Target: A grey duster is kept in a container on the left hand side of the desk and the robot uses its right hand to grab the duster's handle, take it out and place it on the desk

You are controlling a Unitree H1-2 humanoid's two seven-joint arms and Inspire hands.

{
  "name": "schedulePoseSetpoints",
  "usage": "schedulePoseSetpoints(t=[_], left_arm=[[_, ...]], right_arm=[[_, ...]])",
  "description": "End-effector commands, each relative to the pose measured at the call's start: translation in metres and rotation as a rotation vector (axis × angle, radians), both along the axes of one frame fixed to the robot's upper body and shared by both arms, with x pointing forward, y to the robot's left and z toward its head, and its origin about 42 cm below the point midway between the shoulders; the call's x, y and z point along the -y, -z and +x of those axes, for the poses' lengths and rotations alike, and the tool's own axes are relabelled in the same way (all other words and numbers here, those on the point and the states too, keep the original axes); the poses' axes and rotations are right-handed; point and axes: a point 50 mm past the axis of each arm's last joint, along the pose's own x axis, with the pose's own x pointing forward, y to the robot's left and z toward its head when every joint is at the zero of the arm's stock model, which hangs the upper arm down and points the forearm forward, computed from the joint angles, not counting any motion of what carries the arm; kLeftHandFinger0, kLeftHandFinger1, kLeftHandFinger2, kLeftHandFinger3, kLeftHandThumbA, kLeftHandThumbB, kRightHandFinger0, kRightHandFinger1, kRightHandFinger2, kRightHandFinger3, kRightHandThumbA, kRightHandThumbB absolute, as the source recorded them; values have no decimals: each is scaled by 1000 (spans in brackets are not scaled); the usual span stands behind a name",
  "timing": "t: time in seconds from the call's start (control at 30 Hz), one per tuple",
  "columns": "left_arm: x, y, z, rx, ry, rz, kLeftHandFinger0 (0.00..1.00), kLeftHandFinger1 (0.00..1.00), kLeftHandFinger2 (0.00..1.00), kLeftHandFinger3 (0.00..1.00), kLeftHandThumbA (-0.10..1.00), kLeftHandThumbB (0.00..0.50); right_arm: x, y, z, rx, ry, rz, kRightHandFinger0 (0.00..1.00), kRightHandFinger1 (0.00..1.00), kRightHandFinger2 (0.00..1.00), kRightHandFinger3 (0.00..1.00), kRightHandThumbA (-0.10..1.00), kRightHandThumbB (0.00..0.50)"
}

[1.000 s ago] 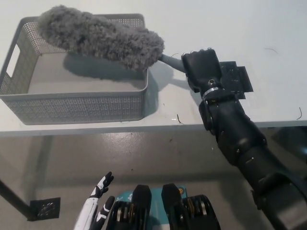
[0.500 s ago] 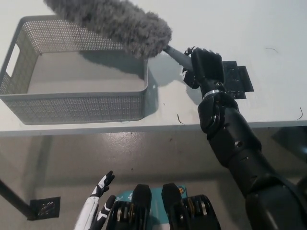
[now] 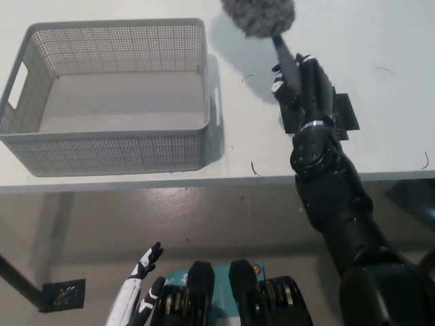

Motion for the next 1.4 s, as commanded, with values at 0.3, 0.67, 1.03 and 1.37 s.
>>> schedulePoseSetpoints(t=[0.3, 0.67, 1.03, 1.37], left_arm=[[-4, -11, 6, 60, 29, 36, 1000, 1000, 1000, 1000, 1000, 24], [-9, -13, 4, 73, 17, 52, 1000, 1000, 1000, 1000, 1000, 1], [-13, -12, 5, 81, 2, 58, 1000, 1000, 1000, 1000, 1000, 0], [-13, -13, 4, 81, -2, 62, 1000, 1000, 1000, 1000, 1000, 0]], right_arm=[[53, -80, 12, 375, 32, -4, 0, 96, 577, 490, -100, 152], [161, -2, -13, 265, 111, -268, 0, 142, 584, 507, -100, 176], [253, 10, -38, 226, 239, -375, 0, 221, 614, 491, -100, 185], [271, -19, -41, 277, 167, -628, 0, 352, 824, 756, -100, 178]])
